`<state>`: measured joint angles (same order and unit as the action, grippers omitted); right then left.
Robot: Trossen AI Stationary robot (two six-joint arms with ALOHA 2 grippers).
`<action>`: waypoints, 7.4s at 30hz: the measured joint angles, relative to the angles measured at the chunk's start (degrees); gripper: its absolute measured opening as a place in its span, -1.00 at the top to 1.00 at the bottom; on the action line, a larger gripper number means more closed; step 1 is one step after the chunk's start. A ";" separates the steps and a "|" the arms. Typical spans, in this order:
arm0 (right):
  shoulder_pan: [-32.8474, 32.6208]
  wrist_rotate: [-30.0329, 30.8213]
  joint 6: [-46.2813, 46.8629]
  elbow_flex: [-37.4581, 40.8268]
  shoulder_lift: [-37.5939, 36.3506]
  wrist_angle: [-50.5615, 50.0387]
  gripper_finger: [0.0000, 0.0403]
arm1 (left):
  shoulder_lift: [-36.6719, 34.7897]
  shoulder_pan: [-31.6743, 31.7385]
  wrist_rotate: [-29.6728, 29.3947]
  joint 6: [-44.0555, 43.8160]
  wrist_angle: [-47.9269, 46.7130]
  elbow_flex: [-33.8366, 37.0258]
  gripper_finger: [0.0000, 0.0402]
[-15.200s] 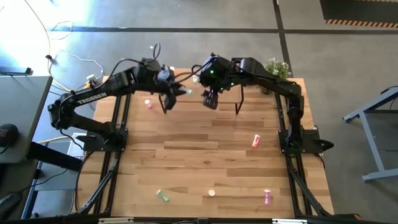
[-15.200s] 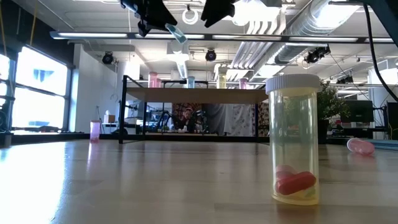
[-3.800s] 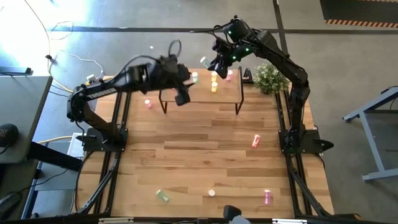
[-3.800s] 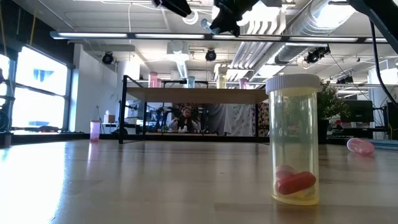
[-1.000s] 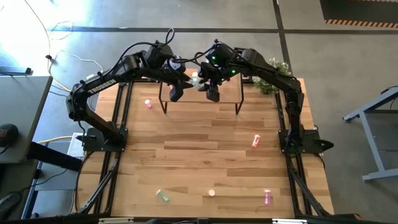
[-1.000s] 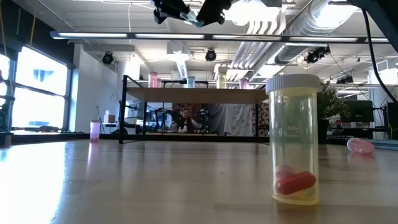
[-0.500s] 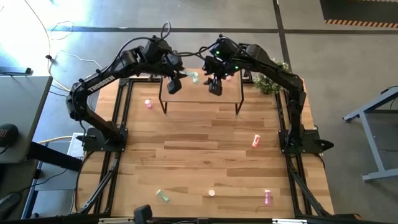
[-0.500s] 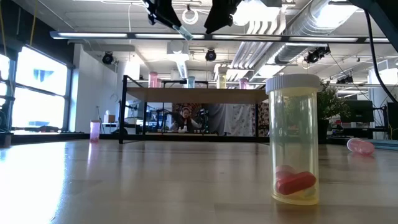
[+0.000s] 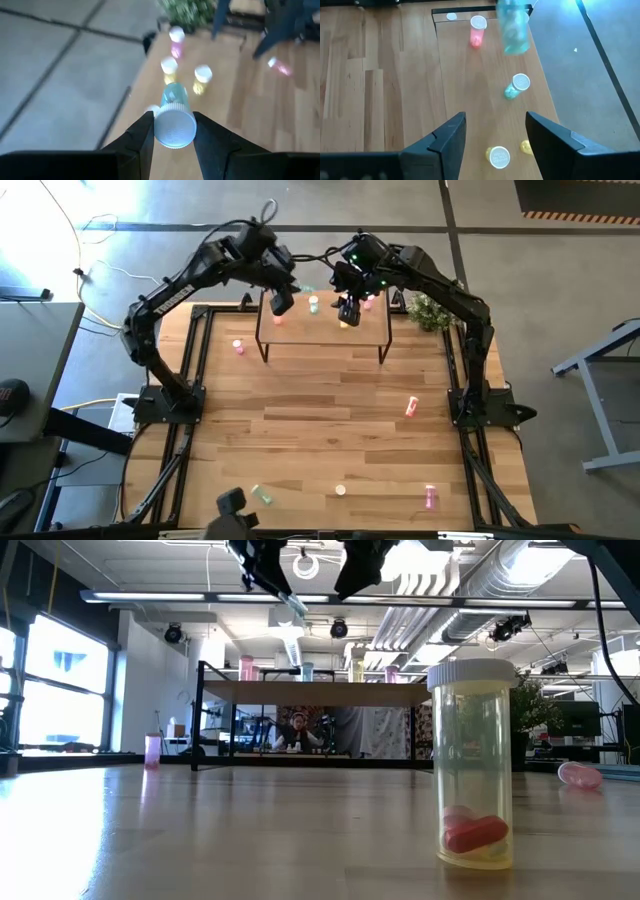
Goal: Pick and place medicine bottles onto shelf by color
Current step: Put the right blue pill bottle on the shelf aligned with the other blue pill bottle, then put the bottom purple pill bottle on the shelf aligned with the other purple pill bottle
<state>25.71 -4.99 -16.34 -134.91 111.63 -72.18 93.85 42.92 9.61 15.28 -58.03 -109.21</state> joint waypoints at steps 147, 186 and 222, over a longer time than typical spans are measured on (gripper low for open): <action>0.02 -0.16 2.52 -0.02 0.07 1.29 0.02 | 14.18 -13.60 -22.37 29.89 -10.72 0.04 0.15; 0.00 -2.36 0.85 -0.02 0.07 1.29 0.02 | 14.18 -14.45 -31.26 23.70 -8.02 0.07 0.15; -1.39 -2.23 10.40 -0.11 -4.74 -6.11 0.02 | 7.36 -12.81 -11.23 5.81 -15.78 -3.72 0.15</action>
<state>24.32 -7.22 -5.94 -135.02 106.90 -78.29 101.21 30.11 -1.62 21.09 -73.81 -112.92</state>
